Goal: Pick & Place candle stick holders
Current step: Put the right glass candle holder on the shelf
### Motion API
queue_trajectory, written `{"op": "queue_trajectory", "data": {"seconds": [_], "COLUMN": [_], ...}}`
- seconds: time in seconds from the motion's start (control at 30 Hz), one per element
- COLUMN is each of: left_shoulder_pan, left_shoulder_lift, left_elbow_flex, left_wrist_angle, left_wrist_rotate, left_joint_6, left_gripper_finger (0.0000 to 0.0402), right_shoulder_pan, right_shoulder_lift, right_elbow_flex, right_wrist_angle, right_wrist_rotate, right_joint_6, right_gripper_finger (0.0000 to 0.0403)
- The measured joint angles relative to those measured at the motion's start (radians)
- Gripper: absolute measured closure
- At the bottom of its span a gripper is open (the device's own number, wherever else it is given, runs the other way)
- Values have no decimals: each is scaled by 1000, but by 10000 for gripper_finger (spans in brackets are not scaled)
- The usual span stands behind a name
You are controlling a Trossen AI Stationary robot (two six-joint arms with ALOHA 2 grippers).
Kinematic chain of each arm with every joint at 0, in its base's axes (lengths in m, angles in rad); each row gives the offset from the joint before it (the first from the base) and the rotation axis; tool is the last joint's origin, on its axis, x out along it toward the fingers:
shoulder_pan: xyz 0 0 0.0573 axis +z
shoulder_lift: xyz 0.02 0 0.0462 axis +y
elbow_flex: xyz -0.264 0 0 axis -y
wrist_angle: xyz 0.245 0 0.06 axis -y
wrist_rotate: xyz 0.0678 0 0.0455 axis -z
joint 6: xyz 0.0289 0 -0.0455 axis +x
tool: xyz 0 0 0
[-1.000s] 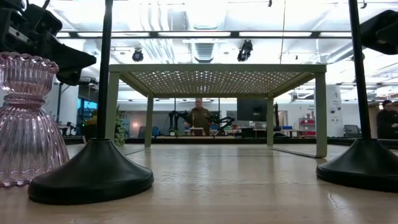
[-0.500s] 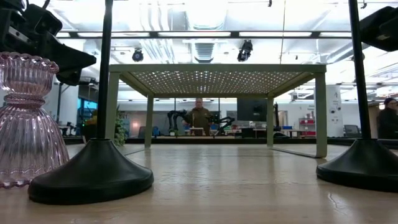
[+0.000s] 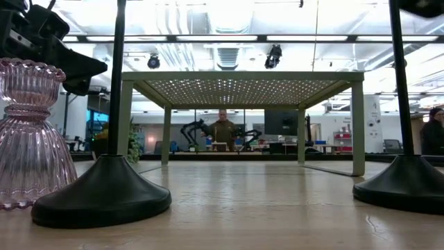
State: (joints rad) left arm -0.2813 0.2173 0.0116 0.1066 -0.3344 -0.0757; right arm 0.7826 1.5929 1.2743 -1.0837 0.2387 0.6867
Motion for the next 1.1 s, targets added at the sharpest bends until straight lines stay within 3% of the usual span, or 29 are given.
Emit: {"op": "queue_trajectory", "data": {"seconds": [0.37, 0.63, 0.83, 1.1], "left_shoulder_pan": [0, 0, 0, 0], "left_shoulder_lift": [0, 0, 0, 0], "left_elbow_flex": [0, 0, 0, 0], "left_wrist_angle": [-3, -4, -4, -6], "left_wrist_rotate": [0, 0, 0, 0], "left_joint_6": [0, 0, 0, 0], "left_gripper_finger": [371, 371, 371, 371], "right_shoulder_pan": [0, -41, -167, -419], "right_shoulder_lift": [-28, -135, -220, -265], "right_elbow_flex": [209, 242, 242, 242], "right_wrist_angle": [-263, -323, -321, -306], "right_wrist_rotate": [102, 187, 188, 166], "right_joint_6": [-14, -37, -69, -217], "right_gripper_finger": [226, 225, 225, 225]}}
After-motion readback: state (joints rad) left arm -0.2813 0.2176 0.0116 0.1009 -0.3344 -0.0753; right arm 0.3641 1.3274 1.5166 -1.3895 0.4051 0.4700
